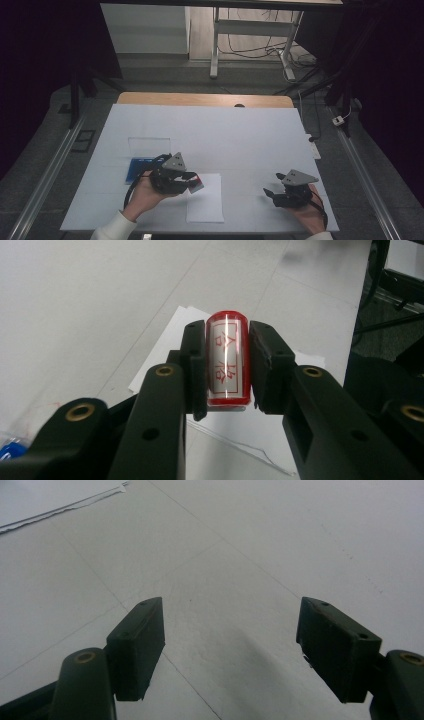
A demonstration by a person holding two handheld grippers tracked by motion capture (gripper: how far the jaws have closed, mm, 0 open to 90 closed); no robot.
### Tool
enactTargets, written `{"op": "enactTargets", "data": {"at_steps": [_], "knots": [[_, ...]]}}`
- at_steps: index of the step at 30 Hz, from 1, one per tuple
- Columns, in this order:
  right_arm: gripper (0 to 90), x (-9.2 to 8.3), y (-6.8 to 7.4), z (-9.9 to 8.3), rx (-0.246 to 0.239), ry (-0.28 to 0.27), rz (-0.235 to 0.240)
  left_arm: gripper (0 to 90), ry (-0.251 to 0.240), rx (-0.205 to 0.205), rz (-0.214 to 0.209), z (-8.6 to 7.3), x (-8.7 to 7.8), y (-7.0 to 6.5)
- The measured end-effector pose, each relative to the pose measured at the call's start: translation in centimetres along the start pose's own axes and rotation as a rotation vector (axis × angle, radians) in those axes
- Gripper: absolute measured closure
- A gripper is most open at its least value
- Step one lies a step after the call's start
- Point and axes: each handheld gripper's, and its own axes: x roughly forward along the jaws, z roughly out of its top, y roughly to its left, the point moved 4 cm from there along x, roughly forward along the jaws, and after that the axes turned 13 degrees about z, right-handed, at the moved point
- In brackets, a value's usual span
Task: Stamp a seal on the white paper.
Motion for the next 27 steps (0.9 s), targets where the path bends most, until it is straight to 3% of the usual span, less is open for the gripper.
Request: {"op": "enactTargets", "data": {"at_steps": [27], "knots": [[27.1,0.1,0.0,-0.1,0.003,0.004,0.001,69.9,0.097,0.077,-0.001,0.3,3.6,-1.7]]}}
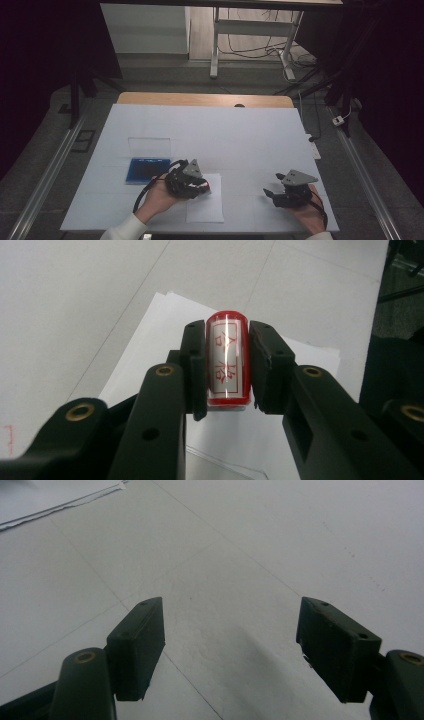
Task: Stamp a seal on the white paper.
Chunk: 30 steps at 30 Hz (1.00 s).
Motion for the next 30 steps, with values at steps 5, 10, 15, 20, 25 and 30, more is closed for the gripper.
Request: {"op": "enactTargets", "data": {"at_steps": [5,10,15,20,25,30], "knots": [[27.1,0.0,0.0,0.0,0.0,0.002,0.0,69.9,0.02,0.009,0.009,-0.1,0.6,0.0],[27.1,0.0,0.0,0.0,0.0,0.003,0.001,70.0,0.035,0.02,0.017,-0.1,1.1,-0.3],[27.1,0.0,0.0,0.0,-0.001,0.004,0.002,69.9,0.04,0.022,0.016,-0.1,1.3,-0.4],[27.1,0.0,0.0,0.0,-0.001,0.004,0.001,69.9,0.049,0.028,0.021,-0.1,1.5,-0.5],[27.1,0.0,0.0,-0.1,-0.001,0.007,0.001,69.9,0.05,0.031,0.022,-0.2,1.6,-0.5],[27.1,0.0,0.0,-0.1,0.0,0.008,0.0,70.0,0.056,0.033,0.022,-0.2,1.8,-0.6]]}}
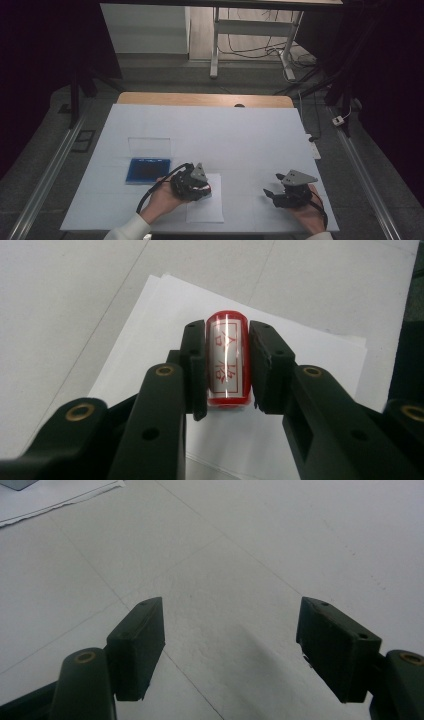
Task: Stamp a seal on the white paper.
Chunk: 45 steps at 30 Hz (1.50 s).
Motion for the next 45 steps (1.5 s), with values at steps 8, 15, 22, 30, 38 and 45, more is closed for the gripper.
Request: {"op": "enactTargets", "data": {"at_steps": [8,15,22,30,38,45], "knots": [[27.1,0.01,0.01,0.02,-0.002,-0.001,0.001,70.0,0.002,0.007,0.005,0.0,0.03,-0.1],[27.1,0.05,0.06,0.06,-0.002,-0.003,-0.001,70.2,0.002,0.002,0.005,-0.02,0.08,-0.15],[27.1,0.05,0.09,0.11,-0.002,0.002,-0.002,70.3,0.015,0.016,0.017,-0.04,0.26,-0.32],[27.1,0.09,0.12,0.12,-0.004,0.004,-0.001,70.5,0.035,0.012,0.012,0.02,0.46,-0.34],[27.1,0.11,0.13,0.15,-0.004,0.005,-0.002,70.7,0.044,0.022,0.02,0.09,0.54,-0.42],[27.1,0.19,0.17,0.15,-0.009,0.008,-0.003,70.8,0.039,0.017,0.017,0.01,0.57,-0.42]]}}
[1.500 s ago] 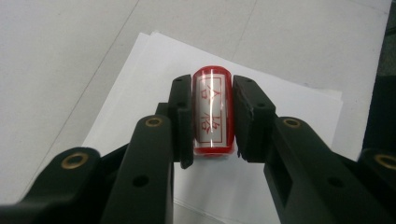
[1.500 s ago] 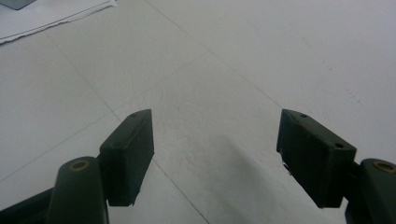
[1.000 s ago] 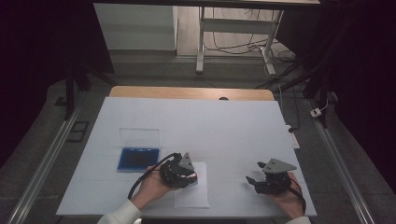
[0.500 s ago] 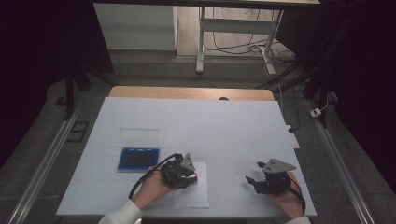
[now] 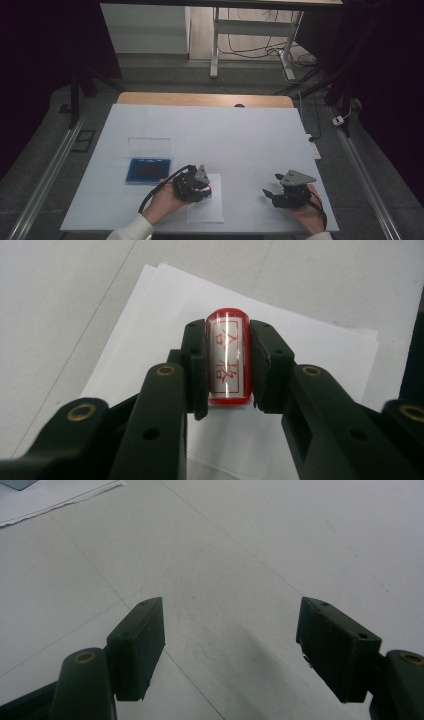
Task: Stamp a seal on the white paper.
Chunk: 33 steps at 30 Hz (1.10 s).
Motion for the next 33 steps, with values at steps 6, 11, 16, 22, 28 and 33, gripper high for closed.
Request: {"op": "enactTargets", "data": {"at_steps": [6,11,16,22,28,33], "knots": [[27.1,0.0,0.03,0.02,-0.001,-0.002,0.0,70.8,-0.004,0.002,0.005,-0.03,0.01,-0.05],[27.1,-0.01,0.02,0.02,-0.001,-0.002,0.0,70.7,-0.01,0.002,0.005,-0.1,0.02,-0.07],[27.1,-0.14,0.09,0.14,0.0,-0.007,0.0,70.7,-0.012,0.005,0.012,-0.12,0.0,-0.14],[27.1,-0.21,0.12,0.16,0.0,-0.01,0.0,70.7,-0.018,-0.002,0.012,-0.19,0.01,-0.13],[27.1,-0.17,0.17,0.14,-0.004,-0.007,-0.002,70.6,-0.019,0.002,0.015,-0.2,-0.01,-0.16],[27.2,-0.23,0.14,0.17,0.001,-0.011,0.001,70.4,-0.021,0.0,0.024,-0.13,-0.1,-0.26]]}}
